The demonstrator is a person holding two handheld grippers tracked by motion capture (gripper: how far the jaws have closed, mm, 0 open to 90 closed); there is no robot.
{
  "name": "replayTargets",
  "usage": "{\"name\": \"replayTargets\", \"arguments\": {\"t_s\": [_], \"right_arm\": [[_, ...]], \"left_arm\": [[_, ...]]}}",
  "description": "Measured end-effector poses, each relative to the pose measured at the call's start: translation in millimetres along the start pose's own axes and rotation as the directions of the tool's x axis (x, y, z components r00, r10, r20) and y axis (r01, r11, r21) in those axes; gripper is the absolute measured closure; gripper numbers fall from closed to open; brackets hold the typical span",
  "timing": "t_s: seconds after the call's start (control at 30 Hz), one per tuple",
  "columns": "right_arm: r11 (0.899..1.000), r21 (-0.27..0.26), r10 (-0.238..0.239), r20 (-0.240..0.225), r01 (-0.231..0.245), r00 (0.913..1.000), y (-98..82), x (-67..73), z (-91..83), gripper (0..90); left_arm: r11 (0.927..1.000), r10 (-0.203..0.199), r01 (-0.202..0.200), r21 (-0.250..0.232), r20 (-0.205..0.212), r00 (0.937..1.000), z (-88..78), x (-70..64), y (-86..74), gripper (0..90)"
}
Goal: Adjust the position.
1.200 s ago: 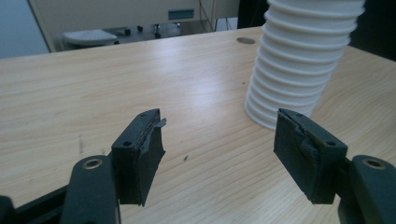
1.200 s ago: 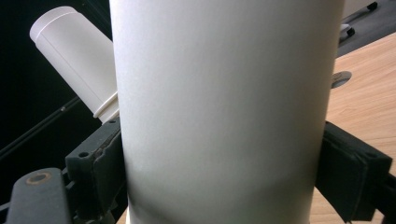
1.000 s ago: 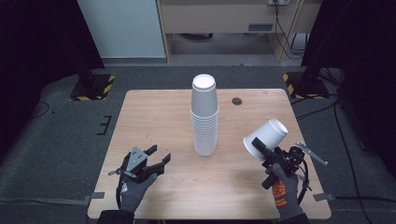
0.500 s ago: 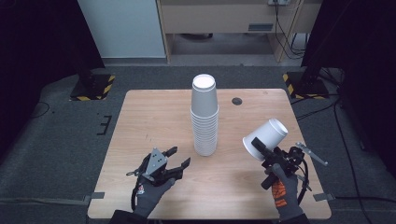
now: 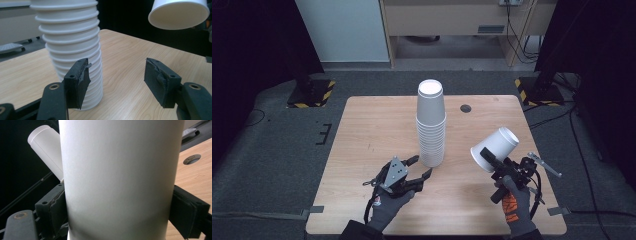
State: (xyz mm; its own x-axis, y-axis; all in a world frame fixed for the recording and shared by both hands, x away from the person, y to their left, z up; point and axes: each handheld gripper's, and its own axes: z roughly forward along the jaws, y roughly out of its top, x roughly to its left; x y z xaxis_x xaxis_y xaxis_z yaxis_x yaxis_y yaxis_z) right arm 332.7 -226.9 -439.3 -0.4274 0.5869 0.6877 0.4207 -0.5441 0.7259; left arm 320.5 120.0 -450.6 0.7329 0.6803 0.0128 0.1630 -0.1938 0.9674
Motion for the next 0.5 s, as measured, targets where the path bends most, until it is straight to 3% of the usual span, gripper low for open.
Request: {"name": "replayTargets", "arguments": {"t_s": [0.5], "right_arm": [[1.0,-0.002,0.01,-0.009,-0.01,0.9999,-1.2,1.3,0.5,13.8]], "left_arm": [[0.9995,0.025,-0.025,-0.019,0.039,0.9989,25.8,-16.5,13.0,39.6]]}}
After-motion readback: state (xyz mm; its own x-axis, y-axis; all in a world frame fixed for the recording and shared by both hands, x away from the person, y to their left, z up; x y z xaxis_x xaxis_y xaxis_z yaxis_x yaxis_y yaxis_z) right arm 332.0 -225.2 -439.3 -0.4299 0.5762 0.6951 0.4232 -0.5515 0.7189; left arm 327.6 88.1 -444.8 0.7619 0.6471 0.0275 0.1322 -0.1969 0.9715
